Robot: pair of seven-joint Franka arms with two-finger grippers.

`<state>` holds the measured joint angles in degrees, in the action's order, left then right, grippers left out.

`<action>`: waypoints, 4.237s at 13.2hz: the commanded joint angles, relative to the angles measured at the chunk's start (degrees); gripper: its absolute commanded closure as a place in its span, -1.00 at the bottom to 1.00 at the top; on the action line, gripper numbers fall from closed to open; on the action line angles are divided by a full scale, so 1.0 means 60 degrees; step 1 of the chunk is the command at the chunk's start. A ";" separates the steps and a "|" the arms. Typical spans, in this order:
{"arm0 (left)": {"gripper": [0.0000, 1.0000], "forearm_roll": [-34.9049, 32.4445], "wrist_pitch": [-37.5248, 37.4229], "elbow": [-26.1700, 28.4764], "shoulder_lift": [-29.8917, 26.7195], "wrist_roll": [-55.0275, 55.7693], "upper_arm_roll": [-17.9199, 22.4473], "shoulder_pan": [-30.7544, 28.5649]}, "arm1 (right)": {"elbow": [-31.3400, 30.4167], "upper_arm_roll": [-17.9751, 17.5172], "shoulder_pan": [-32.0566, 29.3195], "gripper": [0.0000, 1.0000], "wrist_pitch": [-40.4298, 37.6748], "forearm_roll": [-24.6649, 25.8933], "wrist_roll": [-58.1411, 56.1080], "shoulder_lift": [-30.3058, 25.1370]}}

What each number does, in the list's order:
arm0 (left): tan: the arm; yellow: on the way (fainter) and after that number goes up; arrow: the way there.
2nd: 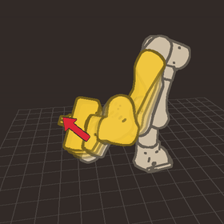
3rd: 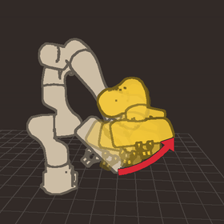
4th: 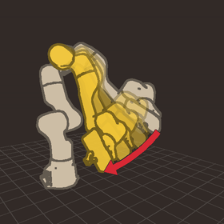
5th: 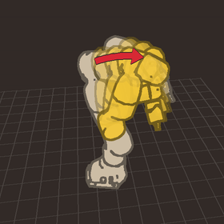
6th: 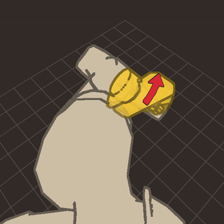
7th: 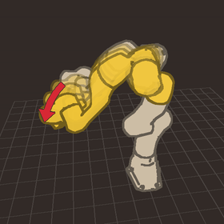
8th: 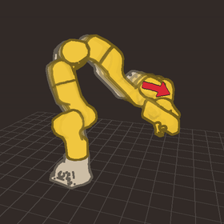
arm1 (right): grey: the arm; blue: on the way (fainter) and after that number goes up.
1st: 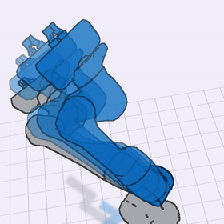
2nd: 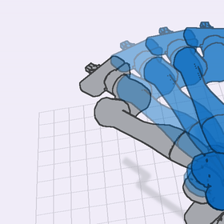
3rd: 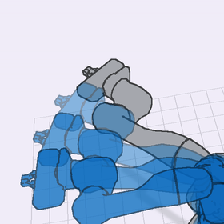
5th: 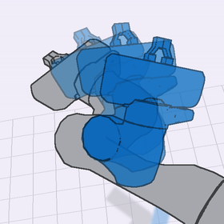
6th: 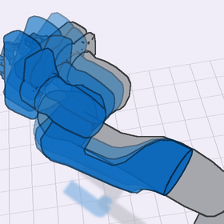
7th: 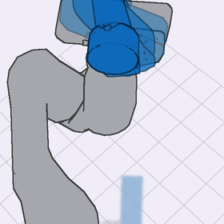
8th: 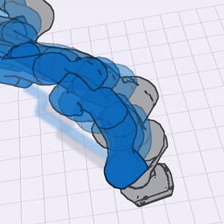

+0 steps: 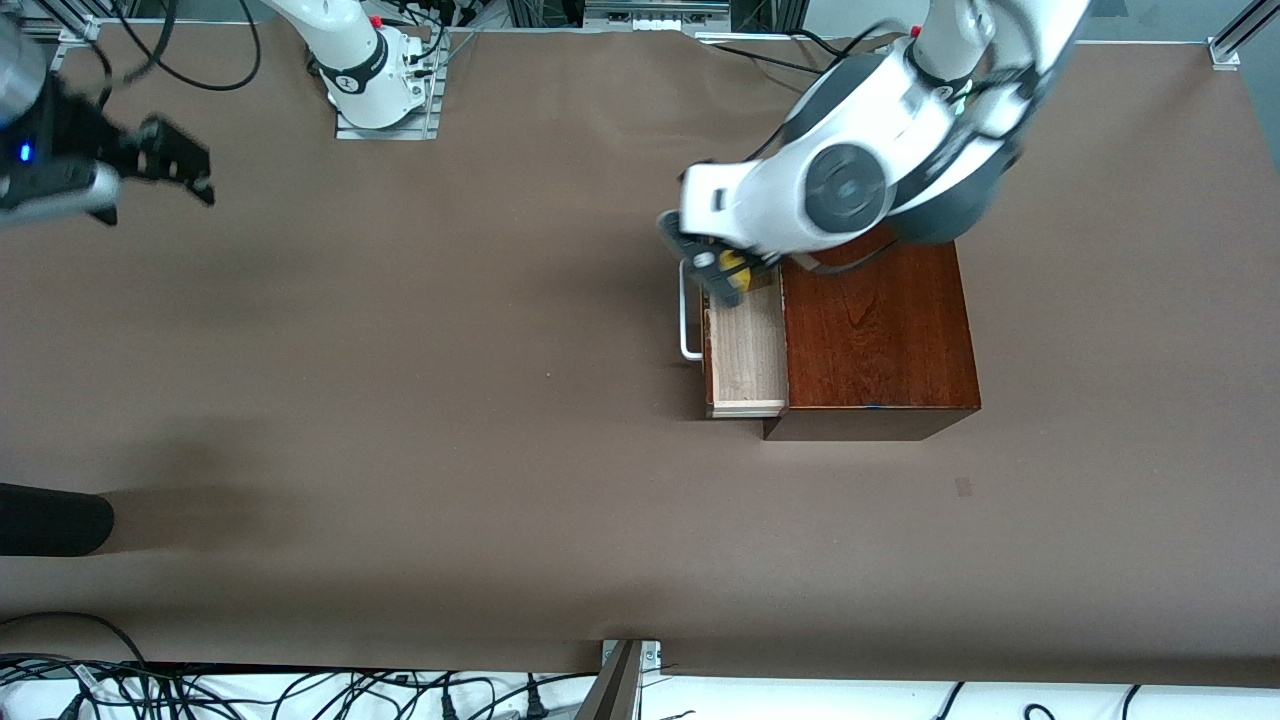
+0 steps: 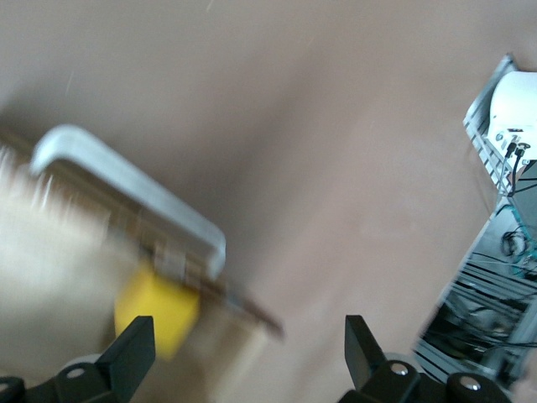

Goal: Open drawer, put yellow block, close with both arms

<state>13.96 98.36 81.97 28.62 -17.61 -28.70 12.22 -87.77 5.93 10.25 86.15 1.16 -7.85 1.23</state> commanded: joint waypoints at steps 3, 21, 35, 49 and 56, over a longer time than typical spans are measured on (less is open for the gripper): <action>-1.00 -0.1686 0.2834 -0.0536 0.0810 -0.2610 0.0008 0.1272 | -0.1587 0.0609 0.0065 -1.00 0.1446 -0.0121 0.0284 -0.0439; -1.00 -0.5286 0.1757 0.1442 0.1324 -0.4960 0.0328 0.0879 | -0.1090 0.0580 0.0065 -1.00 0.1125 0.0259 0.0591 -0.0161; -1.00 -0.5697 0.0701 0.1310 0.1119 -0.4741 0.0491 0.0689 | -0.0973 0.0492 0.0153 -1.00 0.1184 0.0172 0.0547 -0.0161; -1.00 -0.4818 -0.3483 -0.0460 -0.1986 0.1237 -0.0007 -0.1373 | -0.0958 0.0330 0.0314 -1.00 0.1228 0.0143 0.0606 -0.0161; -1.00 -0.4466 -0.3474 -0.1575 -0.2133 0.1339 0.0168 -0.3527 | -0.0958 0.0258 0.0314 -1.00 0.1243 0.0114 0.0635 -0.0175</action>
<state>-14.24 77.61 74.00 15.64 -10.02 -27.41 -6.00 -93.67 7.86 12.05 93.70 1.87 -4.65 0.87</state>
